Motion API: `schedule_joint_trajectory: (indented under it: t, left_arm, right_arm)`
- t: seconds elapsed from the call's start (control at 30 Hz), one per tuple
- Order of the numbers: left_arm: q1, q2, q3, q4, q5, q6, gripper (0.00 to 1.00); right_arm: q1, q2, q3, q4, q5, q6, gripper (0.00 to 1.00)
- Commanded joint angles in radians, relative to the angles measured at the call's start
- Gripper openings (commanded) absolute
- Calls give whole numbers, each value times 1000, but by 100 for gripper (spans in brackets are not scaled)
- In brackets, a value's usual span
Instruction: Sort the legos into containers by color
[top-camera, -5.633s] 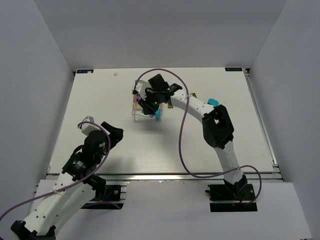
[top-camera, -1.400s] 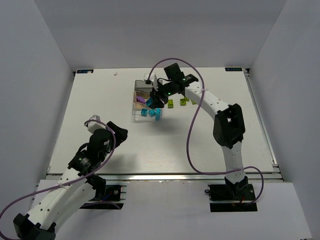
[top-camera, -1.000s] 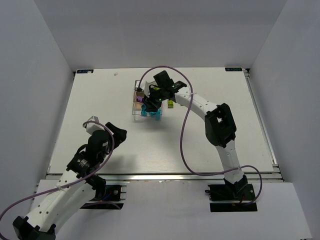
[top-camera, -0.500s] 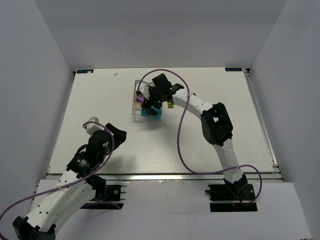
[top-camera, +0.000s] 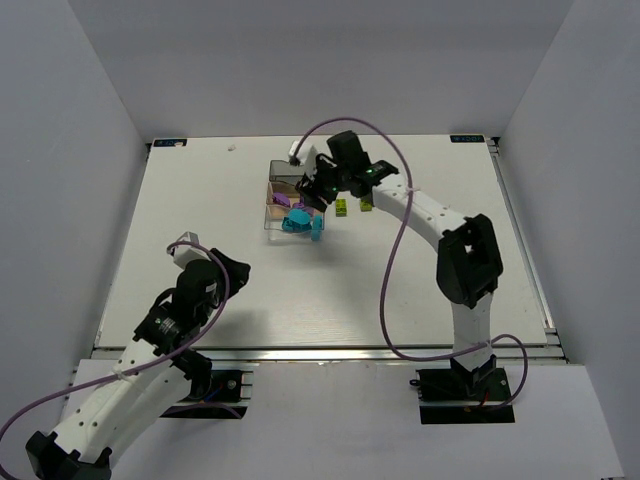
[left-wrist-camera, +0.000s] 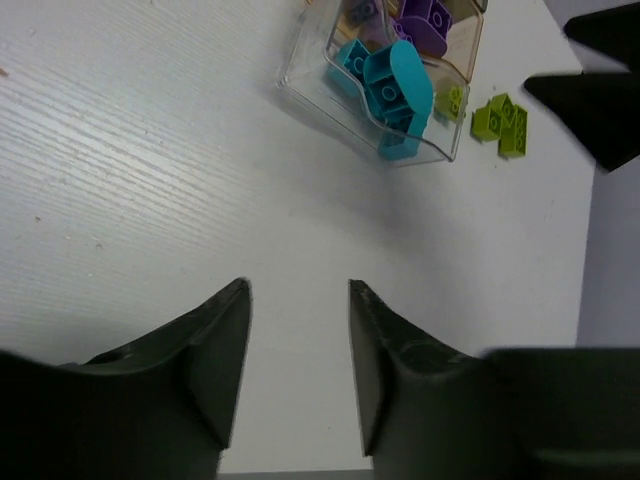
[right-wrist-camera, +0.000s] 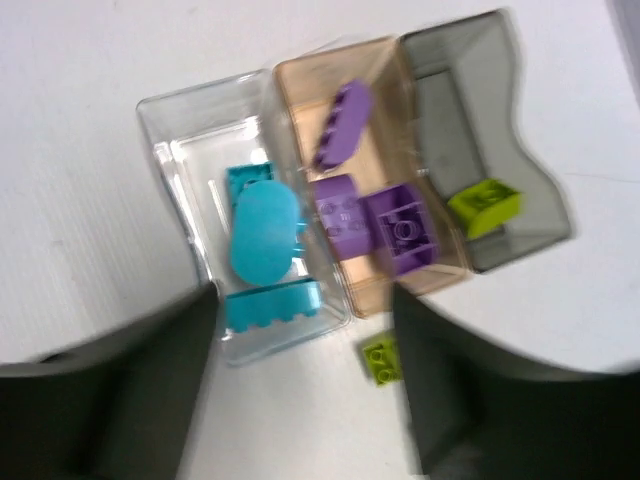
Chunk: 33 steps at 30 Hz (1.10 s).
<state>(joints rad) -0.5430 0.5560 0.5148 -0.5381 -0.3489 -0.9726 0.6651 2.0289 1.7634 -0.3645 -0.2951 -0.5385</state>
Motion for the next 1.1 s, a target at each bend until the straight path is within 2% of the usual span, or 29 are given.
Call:
schedule_joint_trajectory:
  t: [0.0, 0.03, 0.07, 0.1, 0.17, 0.2, 0.3, 0.4, 0.47, 0.57, 0.6, 0.67, 0.7, 0.77, 0.8, 0.83, 0.87, 0.97, 1.0, 1.07]
  left_arm:
    - [3, -18, -15, 36, 21, 8, 50]
    - [3, -22, -18, 41, 22, 6, 34]
    - [3, -25, -21, 46, 25, 8, 28]
    - [3, -27, -22, 47, 27, 6, 23]
    - [3, -28, -25, 50, 30, 8, 16]
    - [3, -30, -27, 53, 30, 8, 16]
    - [3, -30, -32, 63, 39, 11, 17]
    - [3, -30, -35, 69, 48, 9, 20]
    - [3, -30, -35, 69, 50, 9, 22]
    - [3, -34, -33, 66, 48, 6, 27]
    - [3, -37, -35, 66, 50, 5, 28]
    - [3, -41, -39, 64, 50, 0, 35]
    - [3, -42, -41, 64, 50, -1, 38]
    - [3, -41, -39, 60, 50, -8, 48]
    - [3, -39, -38, 56, 50, -8, 51]
    - [3, -34, -36, 53, 44, -9, 56]
    - [3, -31, -33, 52, 42, -8, 58]
    - [3, -16, -30, 58, 41, -9, 62]
    - [3, -11, -29, 59, 42, -9, 62]
    - [3, 4, -29, 66, 48, -9, 63]
  right_arm:
    - [-64, -102, -28, 47, -47, 86, 63]
    - [-84, -116, -42, 47, -45, 101, 51]
    - [-94, -140, -73, 45, -38, 109, 39]
    - [-105, -151, -87, 45, -33, 115, 23]
    - [-149, -173, -107, 33, -35, 142, 14]
    - [-165, -176, -119, 27, -36, 155, 5]
    - [-238, -185, -139, 10, -53, 204, 1]
    - [-312, -188, -159, 12, -61, 248, 1]
    - [-355, -187, -179, 13, -55, 262, 5]
    - [-394, -165, -190, 13, -18, 279, 21]
    - [-400, -154, -186, 1, 13, 284, 29]
    - [-415, -118, -168, -16, 45, 291, 34]
    - [-418, -105, -165, -19, 88, 295, 42]
    - [-424, -69, -148, -37, 115, 299, 46]
    - [-427, -55, -139, -45, 134, 301, 53]
    - [-429, -42, -130, -65, 139, 304, 55]
    - [-429, -17, -113, -71, 142, 307, 65]
    - [-430, 23, -94, -79, 139, 310, 74]
    - [-429, 31, -85, -76, 140, 311, 81]
    - [-430, 59, -71, -71, 149, 313, 83]
